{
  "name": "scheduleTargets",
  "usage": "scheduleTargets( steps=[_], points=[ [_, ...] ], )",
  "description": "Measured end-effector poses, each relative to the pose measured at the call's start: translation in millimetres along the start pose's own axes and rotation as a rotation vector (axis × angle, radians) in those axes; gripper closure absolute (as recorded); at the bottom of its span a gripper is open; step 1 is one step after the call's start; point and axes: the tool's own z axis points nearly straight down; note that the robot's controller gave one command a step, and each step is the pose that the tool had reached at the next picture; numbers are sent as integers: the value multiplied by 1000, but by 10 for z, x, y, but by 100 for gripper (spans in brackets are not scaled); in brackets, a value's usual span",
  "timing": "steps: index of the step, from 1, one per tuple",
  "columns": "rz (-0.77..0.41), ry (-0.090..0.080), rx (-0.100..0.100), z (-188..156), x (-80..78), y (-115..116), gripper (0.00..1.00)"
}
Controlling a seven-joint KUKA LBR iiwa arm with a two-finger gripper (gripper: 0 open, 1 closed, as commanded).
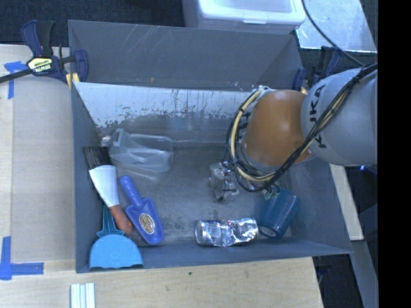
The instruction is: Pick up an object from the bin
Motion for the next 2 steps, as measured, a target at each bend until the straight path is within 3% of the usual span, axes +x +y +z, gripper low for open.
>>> scheduleTargets(
  steps=[1,2],
  points=[
    [189,-34,6,-70,521,-237,0],
    [189,-33,6,-68,526,-235,0]
  ],
)
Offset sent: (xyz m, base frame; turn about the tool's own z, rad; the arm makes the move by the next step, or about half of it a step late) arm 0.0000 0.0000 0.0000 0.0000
